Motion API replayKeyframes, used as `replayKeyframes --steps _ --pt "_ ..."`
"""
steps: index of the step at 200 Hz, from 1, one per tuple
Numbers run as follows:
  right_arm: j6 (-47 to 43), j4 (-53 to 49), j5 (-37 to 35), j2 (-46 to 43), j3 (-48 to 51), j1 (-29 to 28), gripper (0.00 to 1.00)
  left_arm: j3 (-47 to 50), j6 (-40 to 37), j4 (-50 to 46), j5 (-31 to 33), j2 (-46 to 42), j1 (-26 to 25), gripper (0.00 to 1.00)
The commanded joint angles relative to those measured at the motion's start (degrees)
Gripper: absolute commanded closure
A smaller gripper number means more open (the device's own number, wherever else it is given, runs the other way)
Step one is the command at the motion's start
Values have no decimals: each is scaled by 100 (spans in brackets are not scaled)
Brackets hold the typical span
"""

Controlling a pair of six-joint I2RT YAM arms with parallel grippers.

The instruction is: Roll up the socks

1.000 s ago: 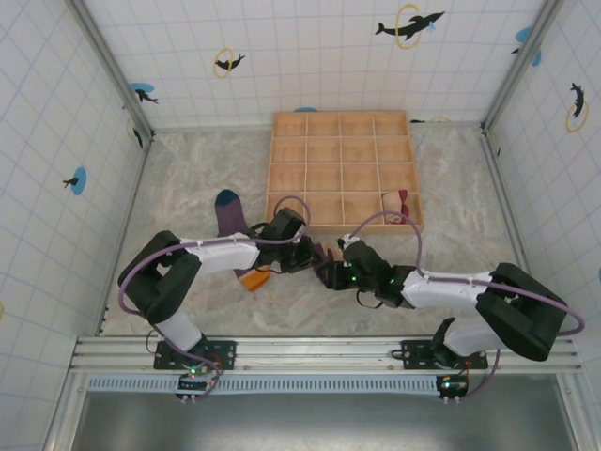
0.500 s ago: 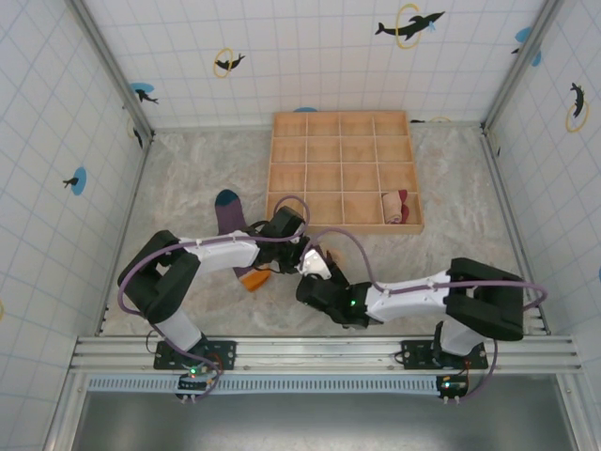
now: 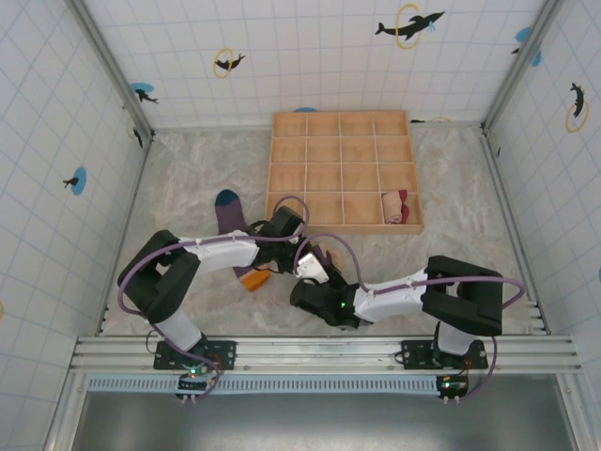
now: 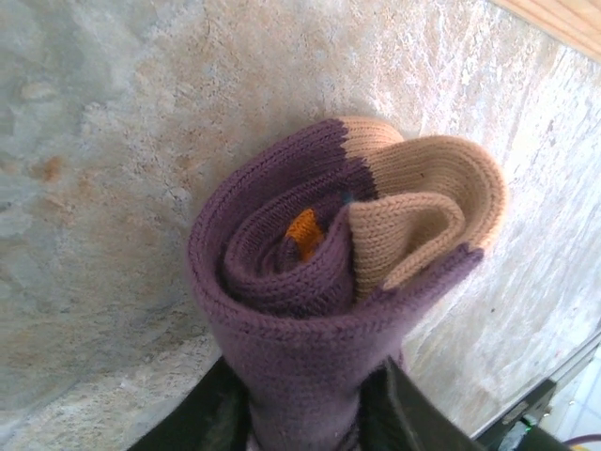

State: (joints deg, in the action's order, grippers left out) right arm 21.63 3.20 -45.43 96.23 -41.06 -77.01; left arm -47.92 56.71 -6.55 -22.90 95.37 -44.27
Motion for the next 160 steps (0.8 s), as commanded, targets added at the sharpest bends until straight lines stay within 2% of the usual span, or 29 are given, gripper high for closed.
replayKeyframes --steps 1,22,51,92,125,160 --pt "308 -170 426 190 238 173 64 105 -55 -310 14 -79 24 51" --pt "422 69 902 96 539 377 79 156 -46 -296 22 -136 24 40" --pt "492 673 1936 -211 1025 702 88 191 -152 -152 -13 -257 24 29" --pt "859 1543 3562 -684 1832 1471 89 278 -388 267 22 -456 33 25" --pt "1142 1967 4257 -797 2270 1949 90 498 -321 932 -84 -540 35 25" --pt "1488 2351 4936 -772 2567 2398 90 608 -326 1205 -71 -522 33 27"
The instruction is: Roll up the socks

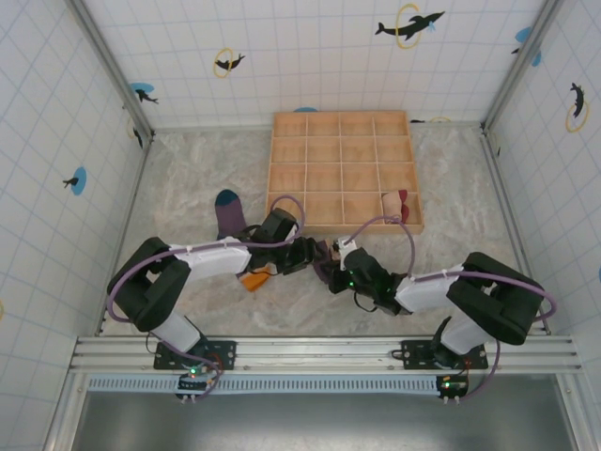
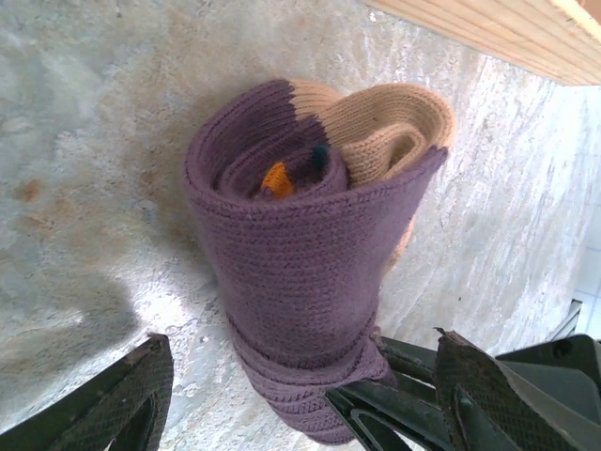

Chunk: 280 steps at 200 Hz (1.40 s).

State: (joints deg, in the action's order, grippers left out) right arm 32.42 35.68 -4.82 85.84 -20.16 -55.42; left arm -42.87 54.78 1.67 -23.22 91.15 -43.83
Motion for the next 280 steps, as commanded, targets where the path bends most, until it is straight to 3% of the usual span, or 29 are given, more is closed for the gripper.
replayKeyframes --steps 1,67,137,160,206,241,280 --pt "424 -892 898 266 482 253 90 108 -134 389 -36 -99 -11 27" --pt "1300 -431 2012 314 621 1167 89 148 23 787 -100 347 -11 39" --pt "2165 -451 2374 474 421 1686 88 44 94 970 -92 735 -11 46" --pt "2411 -386 2450 506 378 1758 87 -33 94 900 -95 871 -11 58" --pt "2085 -1437 2380 -259 17 1761 55 -381 -240 352 -270 1092 -7 82" --pt "1035 -2934 1919 -630 -632 1791 33 -671 -597 80 -587 1344 -2 87" --pt "63 -3560 1906 -419 -1062 1866 28 -783 -532 26 -700 1523 33 87"
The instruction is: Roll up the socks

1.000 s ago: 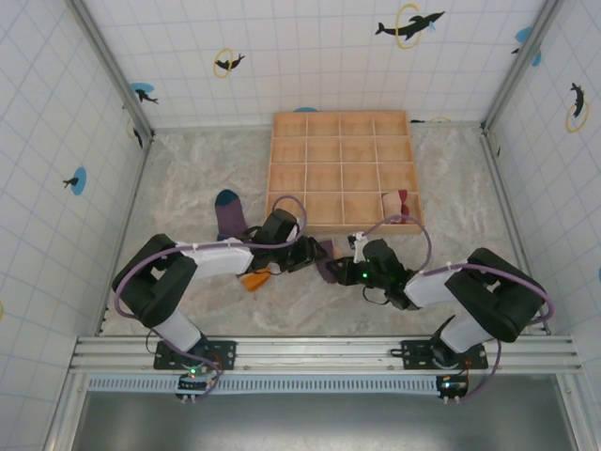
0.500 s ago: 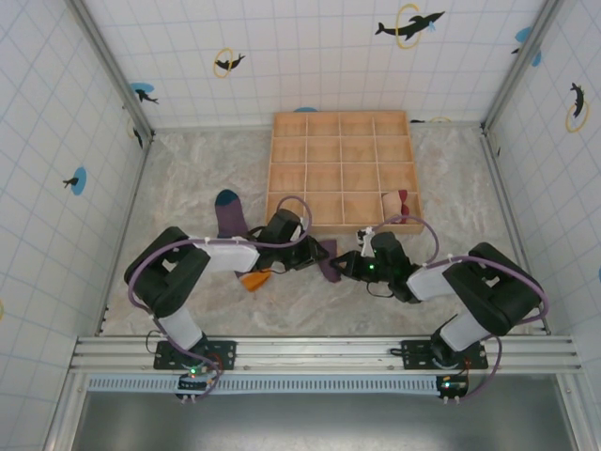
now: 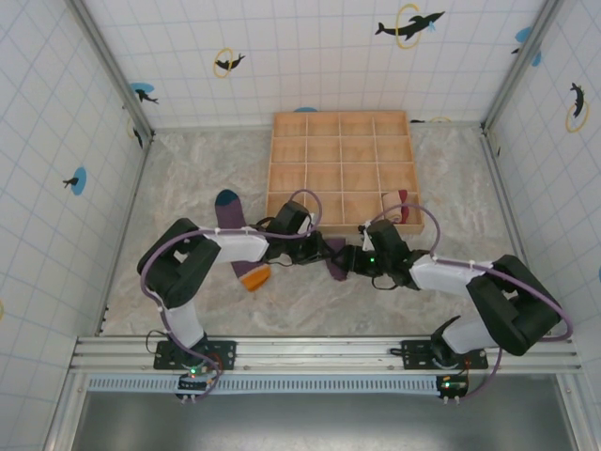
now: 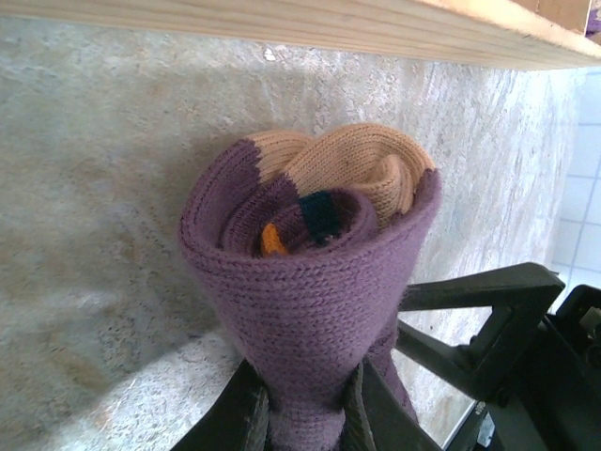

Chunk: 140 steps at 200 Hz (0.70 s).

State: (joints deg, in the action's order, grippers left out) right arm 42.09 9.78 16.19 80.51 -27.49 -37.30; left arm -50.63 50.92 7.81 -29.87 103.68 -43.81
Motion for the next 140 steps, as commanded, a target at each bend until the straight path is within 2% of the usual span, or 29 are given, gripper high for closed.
replayKeyframes --steps 1,33,73,88,117,140 --pt "-925 -996 -203 123 -338 51 28 -7 -144 -588 -36 273 31 87" --pt "-1353 -1244 -654 269 -565 64 27 -8 -65 -579 -45 298 31 87" --pt "-1475 -1105 -401 587 -683 22 26 -34 19 -558 -58 332 31 87" --pt "-1443 -1140 -333 439 -700 -18 27 -34 32 -594 -63 321 31 87" --pt "-1468 -1233 -639 -106 -675 -58 25 -65 59 -730 -70 310 40 87" --pt "-1587 -1399 -806 -164 -755 -30 22 -113 102 -806 -72 258 39 87"
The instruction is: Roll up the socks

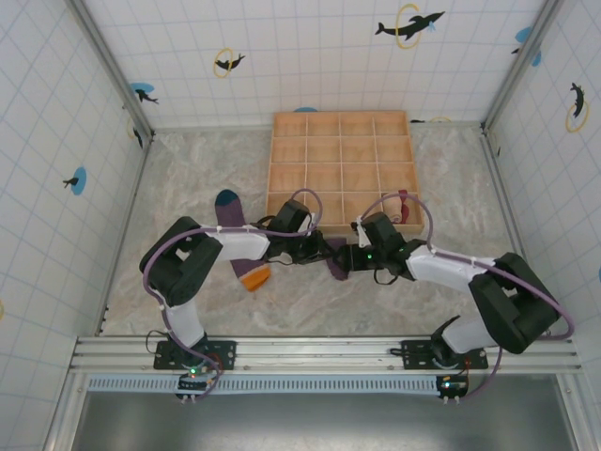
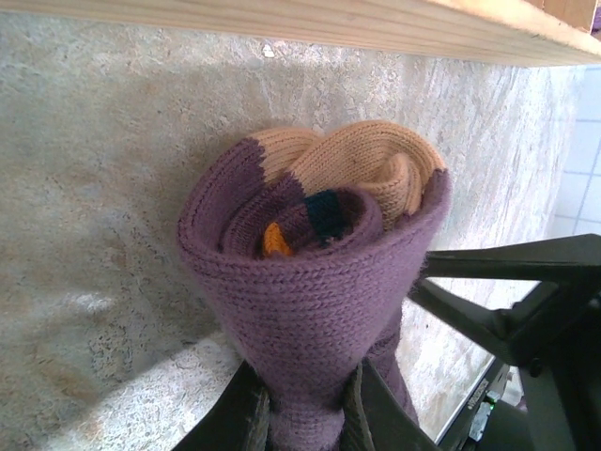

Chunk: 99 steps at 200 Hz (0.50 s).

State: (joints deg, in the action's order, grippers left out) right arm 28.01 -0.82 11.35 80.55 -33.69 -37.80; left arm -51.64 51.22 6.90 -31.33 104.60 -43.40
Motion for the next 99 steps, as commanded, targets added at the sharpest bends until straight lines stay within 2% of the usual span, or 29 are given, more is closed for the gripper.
replayKeyframes --steps 1,22,66,84,99 --pt "-185 -339 -325 -161 -131 19 21 -17 72 -720 70 166 -2 87" --pt "-254 -253 -248 85 -128 36 16 -38 81 -729 84 116 -2 87" --pt "-191 382 296 626 -68 36 15 63 159 -592 57 181 -2 87" --pt "-85 626 451 760 -57 36 18 126 203 -510 66 171 -2 87" --pt "70 791 594 899 -66 -1 24 128 219 -496 75 176 -2 87"
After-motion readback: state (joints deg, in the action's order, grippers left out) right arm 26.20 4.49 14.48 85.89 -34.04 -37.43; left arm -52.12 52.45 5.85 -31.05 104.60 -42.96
